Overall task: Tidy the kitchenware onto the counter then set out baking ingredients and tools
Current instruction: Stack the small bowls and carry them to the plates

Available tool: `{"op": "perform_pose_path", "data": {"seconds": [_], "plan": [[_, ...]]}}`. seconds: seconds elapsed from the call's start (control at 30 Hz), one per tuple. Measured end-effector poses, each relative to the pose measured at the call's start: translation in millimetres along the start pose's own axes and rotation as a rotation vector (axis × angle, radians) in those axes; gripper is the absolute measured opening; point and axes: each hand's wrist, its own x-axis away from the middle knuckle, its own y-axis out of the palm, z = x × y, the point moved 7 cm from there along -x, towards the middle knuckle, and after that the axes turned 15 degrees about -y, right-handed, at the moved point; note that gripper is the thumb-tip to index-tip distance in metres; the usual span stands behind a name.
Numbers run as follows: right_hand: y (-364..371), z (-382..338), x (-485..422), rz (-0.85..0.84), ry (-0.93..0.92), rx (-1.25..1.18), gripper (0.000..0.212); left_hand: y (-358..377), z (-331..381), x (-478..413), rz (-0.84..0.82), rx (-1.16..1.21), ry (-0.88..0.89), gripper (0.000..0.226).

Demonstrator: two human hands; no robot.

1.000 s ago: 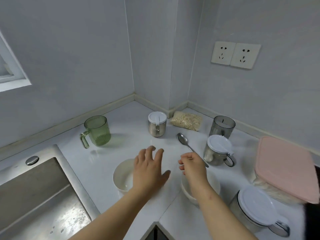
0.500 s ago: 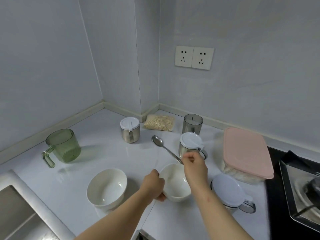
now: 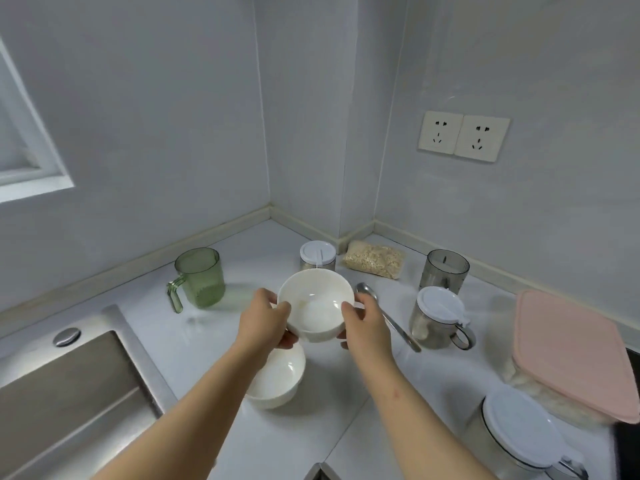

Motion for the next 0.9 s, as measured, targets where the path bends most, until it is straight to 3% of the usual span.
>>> {"op": "perform_pose_path", "data": {"seconds": [0.17, 0.33, 0.6, 0.9], "plan": [[44.9, -3.3, 5.4, -0.132, 0.002, 0.037, 0.013, -38.3, -24.5, 4.6, 0.132, -0.038, 0.039, 0.012], [67.8, 8.9, 20.4, -0.193, 0.048, 0.131, 0.021, -52.5, -47.9, 7.5, 0.196, -0.069, 0.001, 0.013], [71.3, 16.6, 22.6, -0.214, 0.034, 0.165, 0.011, -51.6, -65.8, 0.7, 0.166, 0.035, -0.09, 0.011], [72.6, 19.6, 21.9, -0.219, 0.03, 0.147, 0.015, -51.2, -70.8, -3.1, 0.148, 0.019, -0.084, 0.009]]}}
